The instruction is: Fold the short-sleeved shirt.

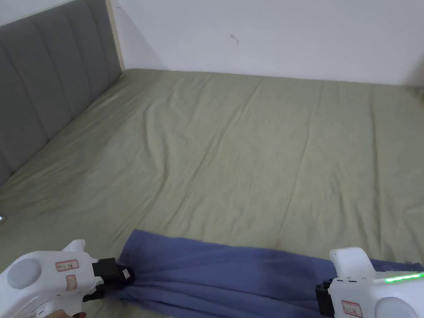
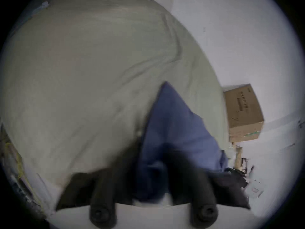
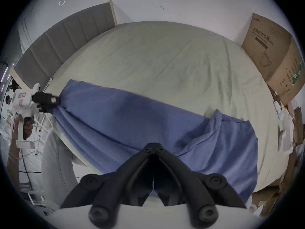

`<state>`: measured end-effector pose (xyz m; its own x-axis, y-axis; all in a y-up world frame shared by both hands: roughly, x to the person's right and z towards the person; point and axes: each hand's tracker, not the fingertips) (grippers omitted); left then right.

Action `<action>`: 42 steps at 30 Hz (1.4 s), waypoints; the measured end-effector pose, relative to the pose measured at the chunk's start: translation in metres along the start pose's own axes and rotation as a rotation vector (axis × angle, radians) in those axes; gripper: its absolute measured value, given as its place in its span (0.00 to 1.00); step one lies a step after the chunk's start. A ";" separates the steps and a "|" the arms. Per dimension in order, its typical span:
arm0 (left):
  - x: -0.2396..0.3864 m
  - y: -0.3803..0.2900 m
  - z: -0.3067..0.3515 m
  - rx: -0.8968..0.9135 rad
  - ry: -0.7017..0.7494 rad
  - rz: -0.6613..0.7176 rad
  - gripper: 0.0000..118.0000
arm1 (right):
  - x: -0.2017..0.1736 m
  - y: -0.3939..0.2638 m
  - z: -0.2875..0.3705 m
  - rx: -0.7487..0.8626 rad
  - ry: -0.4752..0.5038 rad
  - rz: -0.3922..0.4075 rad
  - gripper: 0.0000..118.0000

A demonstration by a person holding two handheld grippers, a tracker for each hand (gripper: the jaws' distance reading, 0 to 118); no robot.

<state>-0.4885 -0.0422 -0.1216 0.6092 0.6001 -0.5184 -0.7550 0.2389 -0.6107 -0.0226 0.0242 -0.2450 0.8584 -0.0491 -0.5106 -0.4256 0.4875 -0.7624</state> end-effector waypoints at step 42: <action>0.257 -0.095 -0.050 -0.114 -0.135 -0.593 0.10 | 0.135 -0.069 0.052 0.050 -0.107 -0.377 0.00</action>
<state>-0.2481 0.0509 -0.2264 0.8755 0.4831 0.0050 -0.2617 0.4829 -0.8357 0.1371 0.0293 -0.2410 0.9779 -0.1435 -0.1519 -0.0622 0.4942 -0.8671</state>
